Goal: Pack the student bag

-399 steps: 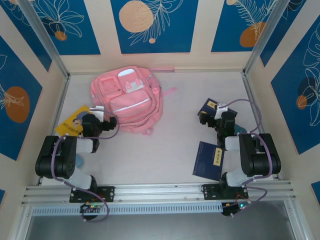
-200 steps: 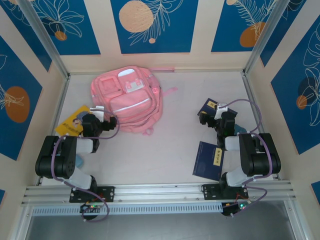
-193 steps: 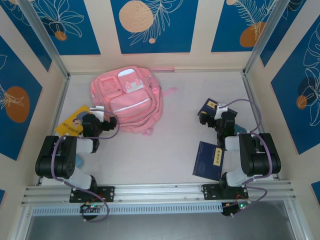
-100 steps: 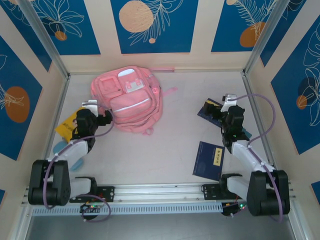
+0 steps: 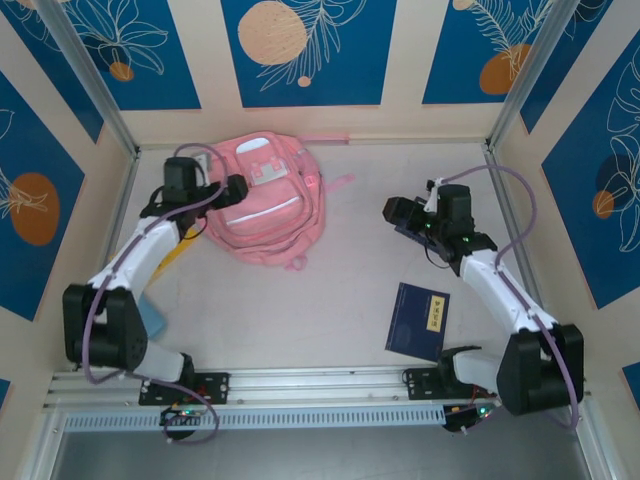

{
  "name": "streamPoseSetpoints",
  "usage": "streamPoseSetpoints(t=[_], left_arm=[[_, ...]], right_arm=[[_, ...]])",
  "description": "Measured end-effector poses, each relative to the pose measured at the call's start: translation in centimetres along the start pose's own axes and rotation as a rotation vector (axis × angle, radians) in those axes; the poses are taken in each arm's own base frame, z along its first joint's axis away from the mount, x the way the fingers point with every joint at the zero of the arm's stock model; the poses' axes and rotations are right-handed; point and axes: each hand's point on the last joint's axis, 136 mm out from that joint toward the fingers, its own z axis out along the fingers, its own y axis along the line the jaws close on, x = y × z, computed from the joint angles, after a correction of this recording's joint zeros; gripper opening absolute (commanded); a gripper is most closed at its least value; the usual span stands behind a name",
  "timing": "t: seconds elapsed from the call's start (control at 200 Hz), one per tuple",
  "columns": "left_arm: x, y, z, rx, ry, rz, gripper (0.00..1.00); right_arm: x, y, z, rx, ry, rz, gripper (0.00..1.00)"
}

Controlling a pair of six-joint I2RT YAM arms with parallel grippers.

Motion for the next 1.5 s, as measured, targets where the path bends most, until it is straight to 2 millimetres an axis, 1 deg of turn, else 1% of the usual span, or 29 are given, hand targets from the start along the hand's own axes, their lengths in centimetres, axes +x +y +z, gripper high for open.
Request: streamPoseSetpoints(t=[0.085, 0.1, 0.13, 0.14, 0.17, 0.19, 0.21, 0.305, 0.335, 0.375, 0.405, 0.465, 0.485, 0.535, 0.62, 0.68, 0.78, 0.89, 0.895, 0.915, 0.965, 0.98, 1.04, 1.115, 1.21, 1.27, 1.32, 1.415, 1.5], left_arm=[[1.8, -2.5, 2.9, 0.022, 0.095, 0.019, 0.99], [1.8, -2.8, 3.1, 0.025, 0.100, 0.021, 0.98], [2.3, -3.9, 4.4, 0.033, 0.128, 0.033, 0.97], [2.3, -3.9, 4.4, 0.033, 0.128, 0.033, 0.97], [2.7, -5.1, 5.4, 0.044, 0.148, 0.048, 0.96], [2.7, -5.5, 5.8, 0.047, 0.151, 0.053, 0.96], [3.2, -6.2, 6.5, 0.051, 0.169, 0.065, 0.96], [3.5, -8.3, 9.0, 0.050, 0.199, 0.097, 0.95], [3.6, -8.9, 10.0, 0.048, 0.210, 0.106, 0.92], [3.5, -9.5, 11.1, 0.047, 0.215, 0.115, 0.91], [3.7, -9.7, 11.9, 0.040, 0.222, 0.118, 0.87], [4.4, -9.9, 13.6, 0.017, 0.248, 0.129, 0.86], [4.6, -9.8, 13.8, 0.010, 0.255, 0.131, 0.86], [5.9, -9.2, 14.9, -0.036, 0.295, 0.141, 0.86], [7.9, -8.3, 15.6, -0.096, 0.350, 0.161, 0.83], [8.7, -8.0, 15.6, -0.121, 0.370, 0.177, 0.81], [9.8, -8.1, 15.3, -0.138, 0.385, 0.199, 0.80], [12.1, -8.1, 13.5, -0.135, 0.414, 0.227, 0.79], [12.5, -8.1, 13.1, -0.136, 0.421, 0.232, 0.79], [12.8, -8.2, 12.7, -0.136, 0.428, 0.239, 0.79], [14.7, -8.3, 10.9, -0.138, 0.463, 0.266, 0.79], [14.9, -8.2, 10.7, -0.140, 0.470, 0.269, 0.79], [16.9, -8.5, 8.9, -0.135, 0.507, 0.305, 0.79], [19.1, -8.0, 6.6, -0.142, 0.554, 0.342, 0.79], [20.9, -6.9, 3.6, -0.160, 0.609, 0.365, 0.78], [21.4, -6.1, 2.0, -0.179, 0.638, 0.368, 0.77], [21.3, -5.9, 1.0, -0.188, 0.648, 0.368, 0.76], [20.3, -6.1, -0.6, -0.186, 0.627, 0.370, 0.73], [19.1, -6.6, -1.6, -0.182, 0.600, 0.371, 0.67]], right_arm=[[1.3, 0.4, 1.4, -0.002, 0.085, 0.020, 1.00], [1.5, 0.5, 1.6, -0.004, 0.096, 0.023, 1.00], [1.9, 0.7, 2.1, -0.005, 0.120, 0.032, 0.99], [2.0, 0.7, 2.1, -0.004, 0.122, 0.033, 0.99], [2.3, 0.8, 2.4, -0.007, 0.140, 0.041, 0.99], [2.5, 0.8, 2.5, -0.007, 0.148, 0.046, 0.99], [2.7, 0.9, 2.6, -0.008, 0.159, 0.050, 0.99], [3.5, 1.0, 3.2, -0.011, 0.196, 0.074, 0.99], [3.6, 1.1, 3.4, -0.014, 0.204, 0.079, 0.98], [3.9, 1.2, 3.5, -0.017, 0.215, 0.087, 0.98], [4.0, 1.2, 3.6, -0.019, 0.222, 0.091, 0.98], [4.3, 1.4, 3.6, -0.027, 0.238, 0.097, 0.98], [4.4, 1.5, 3.6, -0.028, 0.241, 0.097, 0.98], [4.6, 1.6, 3.5, -0.031, 0.249, 0.096, 0.98], [4.7, 1.7, 3.5, -0.030, 0.257, 0.095, 0.98], [4.8, 1.6, 3.4, -0.024, 0.262, 0.097, 0.98], [5.1, 1.4, 3.3, -0.012, 0.272, 0.100, 0.98], [5.3, 1.1, 3.3, 0.000, 0.279, 0.109, 0.98], [5.3, 1.1, 3.3, 0.000, 0.279, 0.109, 0.98], [5.3, 1.1, 3.3, 0.001, 0.280, 0.110, 0.98], [5.3, 1.1, 3.3, 0.003, 0.280, 0.114, 0.98], [5.3, 1.1, 3.3, 0.003, 0.280, 0.115, 0.98], [5.3, 1.1, 3.2, 0.005, 0.279, 0.121, 0.98], [5.4, 1.1, 3.2, 0.007, 0.280, 0.128, 0.98], [5.7, 1.1, 3.3, 0.008, 0.286, 0.133, 0.97], [5.8, 1.2, 3.3, 0.007, 0.290, 0.134, 0.97], [6.0, 1.4, 3.3, 0.006, 0.295, 0.134, 0.97], [6.4, 1.9, 3.3, 0.001, 0.307, 0.133, 0.97], [6.8, 2.3, 3.3, -0.004, 0.315, 0.129, 0.97]])
